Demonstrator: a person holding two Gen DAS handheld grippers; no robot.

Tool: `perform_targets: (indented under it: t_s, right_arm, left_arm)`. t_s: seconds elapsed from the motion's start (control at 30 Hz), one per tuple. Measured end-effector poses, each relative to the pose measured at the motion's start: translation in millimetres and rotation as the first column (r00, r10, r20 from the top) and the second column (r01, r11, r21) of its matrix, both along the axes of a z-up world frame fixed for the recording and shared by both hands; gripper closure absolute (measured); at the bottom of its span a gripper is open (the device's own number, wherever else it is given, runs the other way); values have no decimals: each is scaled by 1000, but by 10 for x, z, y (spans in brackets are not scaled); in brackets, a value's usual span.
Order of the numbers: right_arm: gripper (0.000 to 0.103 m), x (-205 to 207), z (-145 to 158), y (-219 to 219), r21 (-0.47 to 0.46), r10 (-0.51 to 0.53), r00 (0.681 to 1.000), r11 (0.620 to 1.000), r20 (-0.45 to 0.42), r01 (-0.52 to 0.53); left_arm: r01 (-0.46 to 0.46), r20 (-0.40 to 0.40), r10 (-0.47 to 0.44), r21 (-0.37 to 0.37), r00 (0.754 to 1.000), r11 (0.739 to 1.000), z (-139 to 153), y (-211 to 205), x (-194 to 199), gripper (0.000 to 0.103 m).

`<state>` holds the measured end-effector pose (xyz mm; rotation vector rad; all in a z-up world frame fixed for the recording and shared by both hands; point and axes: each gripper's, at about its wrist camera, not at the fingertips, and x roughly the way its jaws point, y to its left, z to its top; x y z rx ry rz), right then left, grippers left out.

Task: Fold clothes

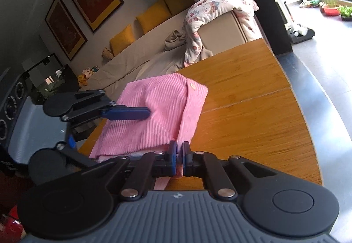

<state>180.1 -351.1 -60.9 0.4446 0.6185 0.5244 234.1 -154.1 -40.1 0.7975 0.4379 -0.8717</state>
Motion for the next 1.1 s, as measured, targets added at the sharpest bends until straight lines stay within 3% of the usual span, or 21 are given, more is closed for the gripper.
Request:
perform_targets:
  t_s: [0.03,0.2,0.37,0.47,0.57,0.73,0.87,0.93,1.0,1.07,1.1]
  right_arm:
    - [98,-5,-7,17,5,5,1000,1000,-1,-5]
    - [98,-4,6,115,18,38,999,999,7,-38]
    - [98,48,2,226,11,57,998,998,-4,-57]
    - [98,28,65,330,-48,74,997,996,24,-73]
    - [98,4,132,437,-110,93,994,990,53,-87]
    - [96,-16,173,599,-211,134,989,971,68,-117]
    - [95,-141,199,641,-272,188,978,949,90,-157]
    - [93,-186,195,598,-260,205,976,949,71,-181]
    - [83,-244,201,505,-244,209,976,951,56,-190]
    - [57,-307,224,379,-218,205,978,957,51,-189]
    - [54,-338,245,308,-199,194,979,963,58,-179]
  left_arm:
    - [-17,-3,17,-13,1000,1000,18,27,31,79]
    - [-124,-62,115,-159,991,980,309,295,215,85]
    - [-255,-172,209,-317,963,914,600,623,411,86]
    - [-311,-292,203,-392,935,866,676,754,552,86]
    - [-303,-388,125,-441,913,845,687,733,560,86]
    - [-255,-502,4,-432,865,865,528,533,507,80]
    - [-254,-556,7,-369,831,894,333,507,458,73]
    - [-262,-582,19,-337,813,904,241,534,431,70]
    - [-276,-603,32,-316,797,908,175,622,428,69]
    - [-281,-615,38,-304,787,910,144,699,382,68]
    - [-281,-617,37,-303,786,911,144,722,354,65]
